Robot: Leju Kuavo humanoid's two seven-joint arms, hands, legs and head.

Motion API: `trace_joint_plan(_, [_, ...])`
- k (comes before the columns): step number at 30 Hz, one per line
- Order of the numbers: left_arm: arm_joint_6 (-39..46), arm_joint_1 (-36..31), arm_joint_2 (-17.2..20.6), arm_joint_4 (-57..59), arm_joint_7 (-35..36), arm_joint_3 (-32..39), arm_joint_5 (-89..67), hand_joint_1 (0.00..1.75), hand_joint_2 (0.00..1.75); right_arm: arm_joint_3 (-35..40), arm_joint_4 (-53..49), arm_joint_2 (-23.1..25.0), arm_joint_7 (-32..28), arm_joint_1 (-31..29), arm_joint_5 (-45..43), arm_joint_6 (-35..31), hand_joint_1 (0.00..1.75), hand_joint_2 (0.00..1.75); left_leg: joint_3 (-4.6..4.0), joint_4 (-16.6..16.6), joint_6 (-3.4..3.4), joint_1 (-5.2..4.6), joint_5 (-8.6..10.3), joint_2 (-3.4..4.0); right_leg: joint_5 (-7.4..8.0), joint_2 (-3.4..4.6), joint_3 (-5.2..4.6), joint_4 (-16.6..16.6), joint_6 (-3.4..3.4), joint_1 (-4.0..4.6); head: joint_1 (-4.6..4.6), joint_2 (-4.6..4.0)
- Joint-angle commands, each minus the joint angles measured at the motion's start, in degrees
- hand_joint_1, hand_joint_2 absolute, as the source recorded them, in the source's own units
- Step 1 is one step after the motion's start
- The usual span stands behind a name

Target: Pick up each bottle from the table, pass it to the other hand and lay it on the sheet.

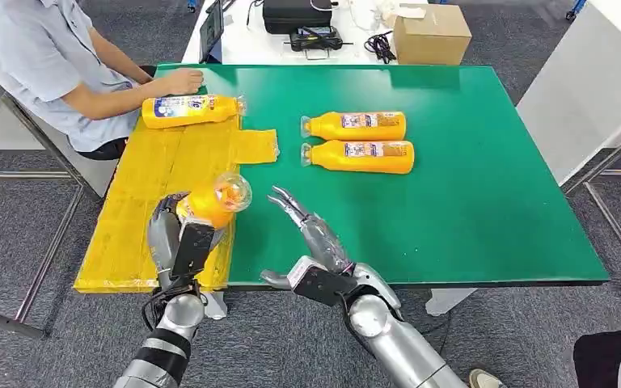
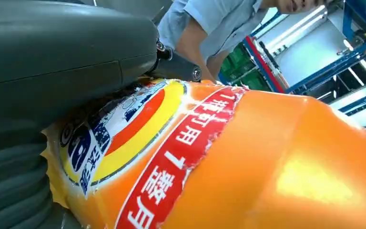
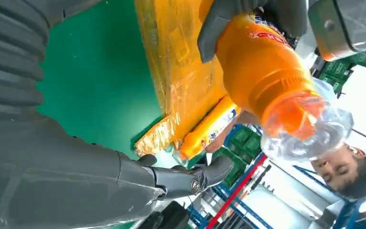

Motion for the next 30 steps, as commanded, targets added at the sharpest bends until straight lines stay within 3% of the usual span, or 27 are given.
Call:
trace_joint_plan(1, [-2.59, -9.77, 5.0, 14.78, 8.32, -4.48, -19.22, 1.75, 1.75, -1.9, 3.89, 0.74, -1.82, -1.67, -0.26, 1.86, 0.0, 1.75, 0.23, -0.06, -0.07, 0.03, -0.05, 0.09, -0.03, 0.06, 0.2, -0.05, -0.11, 0.03, 0.0, 0.0])
trace_joint_plan(5, [-6.54, -17.28, 6.91, 24.05, 13.37, -9.64, -28.32, 1.75, 1.75, -2.66, 3.49, 1.09, -2.51, -1.9, -0.41, 3.31, 0.0, 1.75, 0.13, -0.03, -0.08, 0.03, 0.03, -0.11, -0.01, -0.1, 0.15, -0.01, -0.11, 0.04, 0.02, 0.0])
trace_joint_plan(12, [-15.19, -22.16, 7.54, 28.49, 14.06, -7.41, -24.96, 1.75, 1.75, -3.14, 1.78, 1.07, -2.7, -0.66, -0.43, 4.27, 0.0, 1.75, 0.15, 0.0, -0.07, 0.07, 0.0, 0.04, -0.03, 0.01, 0.16, 0.02, -0.11, 0.07, 0.0, 0.0])
trace_joint_plan(16, [-17.01, -25.61, 10.06, 33.83, 17.19, -8.67, -28.51, 1.75, 1.75, -3.59, 1.12, 1.1, -3.03, -0.84, -0.57, 4.21, 0.0, 1.75, 0.31, 0.01, -0.12, 0.07, -0.08, 0.18, -0.08, 0.15, 0.26, 0.07, -0.17, 0.08, 0.0, 0.0])
trace_joint_plan(24, [-17.99, -26.82, 11.55, 37.46, 18.92, -7.57, -29.3, 1.75, 1.75, -3.53, 0.68, 1.02, -3.24, -0.1, -0.56, 4.25, 0.0, 1.75, 0.21, 0.02, -0.09, 0.07, -0.03, 0.13, -0.05, 0.09, 0.16, 0.09, -0.13, 0.07, 0.02, 0.0])
trace_joint_plan(30, [-23.47, -26.84, 12.81, 40.41, 20.8, -6.66, -29.74, 1.75, 1.75, -3.47, 2.08, 1.25, -3.71, -0.07, -0.9, 4.3, 0.0, 1.75, 0.19, 0.0, -0.08, 0.06, -0.03, 0.14, -0.04, 0.11, 0.15, 0.06, -0.12, 0.05, 0.02, 0.0])
